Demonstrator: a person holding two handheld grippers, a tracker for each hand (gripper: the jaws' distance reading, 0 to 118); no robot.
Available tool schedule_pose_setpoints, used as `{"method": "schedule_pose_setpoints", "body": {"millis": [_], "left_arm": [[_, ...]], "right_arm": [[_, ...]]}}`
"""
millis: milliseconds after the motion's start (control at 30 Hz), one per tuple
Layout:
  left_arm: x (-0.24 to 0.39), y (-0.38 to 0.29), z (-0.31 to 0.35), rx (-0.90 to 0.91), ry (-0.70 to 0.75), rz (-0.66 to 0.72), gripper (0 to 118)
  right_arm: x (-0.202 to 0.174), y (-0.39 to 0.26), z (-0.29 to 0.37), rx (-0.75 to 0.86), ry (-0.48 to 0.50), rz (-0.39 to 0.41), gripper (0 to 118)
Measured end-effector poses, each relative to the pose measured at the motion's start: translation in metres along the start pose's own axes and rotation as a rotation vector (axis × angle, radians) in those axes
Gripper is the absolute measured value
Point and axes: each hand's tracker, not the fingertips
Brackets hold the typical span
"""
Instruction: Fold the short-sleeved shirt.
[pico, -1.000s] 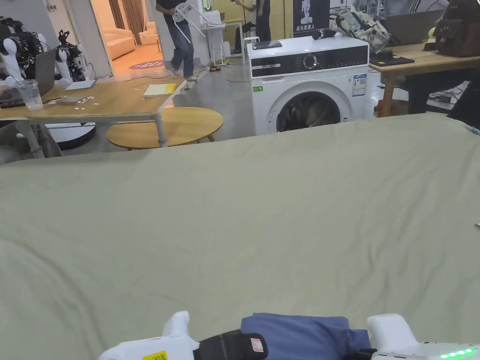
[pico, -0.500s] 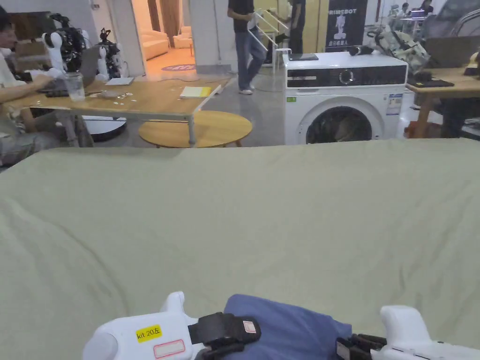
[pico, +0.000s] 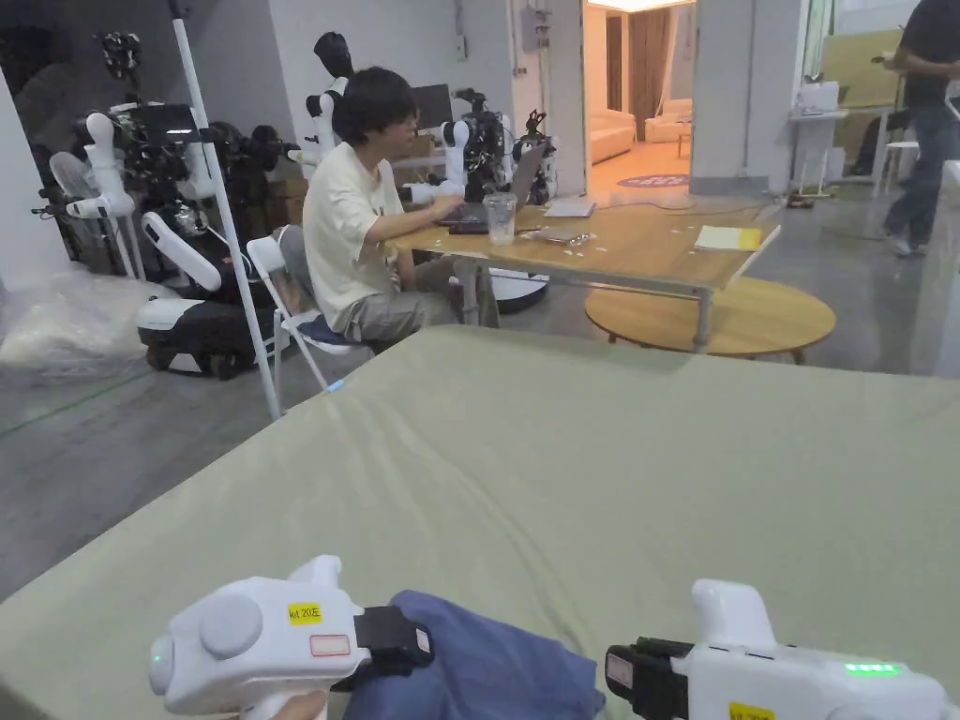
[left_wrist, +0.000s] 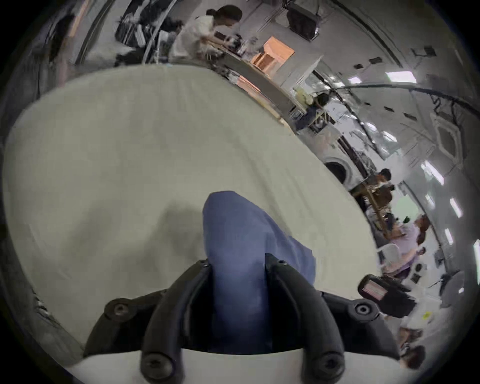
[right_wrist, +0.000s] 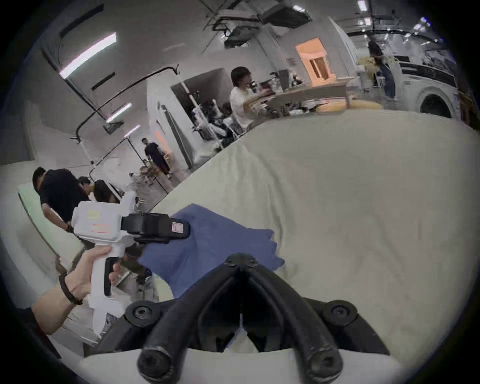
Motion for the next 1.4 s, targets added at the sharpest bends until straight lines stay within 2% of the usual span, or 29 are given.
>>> {"method": "schedule_pose_setpoints", "body": {"millis": [33,67,100,133,200,233,300,400,500,567,667,733,767,833,867,933,1000,1033,1133,1200,1300,1367,1400], "left_arm": [[-0.001,0.005,-0.004,0.000,0.020,-0.035,39],[0.000,0.008,-0.007,0.002,0.069,-0.052,60],[0.009,0.005,-0.004,0.013,0.137,-0.084,88],[0.016,0.005,-0.001,0.059,0.196,-0.140,97],[0.030,0.006,0.009,0.109,0.177,-0.215,97],[0.041,0.004,0.020,0.134,0.135,-0.234,97],[0.069,-0.005,0.039,0.259,0.125,-0.253,97],[0.126,-0.028,0.072,0.403,0.064,-0.380,97],[0.188,-0.059,0.096,0.492,0.060,-0.501,97],[0.232,-0.083,0.107,0.545,0.048,-0.553,97],[0.284,-0.113,0.112,0.628,-0.032,-0.630,90],[0.316,-0.132,0.109,0.660,-0.100,-0.660,66],[0.330,-0.138,0.104,0.659,-0.135,-0.666,51],[0.351,-0.155,0.094,0.634,-0.231,-0.689,10],[0.362,-0.163,0.087,0.600,-0.252,-0.717,0],[0.379,-0.179,0.081,0.583,-0.222,-0.792,0],[0.394,-0.193,0.082,0.578,-0.129,-0.830,0],[0.401,-0.199,0.087,0.655,-0.073,-0.832,0],[0.408,-0.211,0.101,0.681,-0.071,-0.771,0],[0.404,-0.210,0.107,0.673,-0.086,-0.678,0],[0.396,-0.209,0.114,0.722,-0.092,-0.707,0],[0.393,-0.212,0.117,0.726,-0.056,-0.739,0],[0.390,-0.214,0.118,0.734,-0.045,-0.734,0]], "right_arm": [[-0.003,0.003,-0.005,0.000,-0.013,0.012,0],[-0.004,0.005,-0.004,-0.005,-0.024,0.012,0],[-0.004,0.006,-0.004,-0.006,-0.029,0.009,0],[-0.002,0.008,0.001,0.001,-0.029,0.003,0],[0.003,0.011,0.009,0.024,-0.040,0.005,0],[0.006,0.011,0.015,0.048,-0.060,0.033,0],[0.011,0.012,0.027,0.073,-0.122,0.071,0],[0.018,0.011,0.060,0.130,-0.142,0.082,0],[0.027,0.007,0.109,0.225,-0.214,0.149,0],[0.038,-0.002,0.156,0.307,-0.274,0.225,0],[0.047,-0.014,0.229,0.395,-0.409,0.256,0],[0.055,-0.021,0.269,0.448,-0.489,0.267,0],[0.060,-0.026,0.290,0.471,-0.531,0.275,0],[0.070,-0.037,0.324,0.485,-0.593,0.297,0],[0.075,-0.043,0.338,0.492,-0.636,0.302,0],[0.086,-0.053,0.361,0.469,-0.722,0.280,0],[0.087,-0.056,0.372,0.471,-0.823,0.204,0],[0.080,-0.059,0.377,0.474,-0.866,0.182,0],[0.066,-0.067,0.380,0.581,-0.804,0.189,0],[0.060,-0.066,0.374,0.553,-0.847,0.179,0],[0.053,-0.073,0.371,0.579,-0.865,0.122,0],[0.052,-0.074,0.368,0.576,-0.819,0.141,0],[0.052,-0.076,0.366,0.570,-0.831,0.150,0]]}}
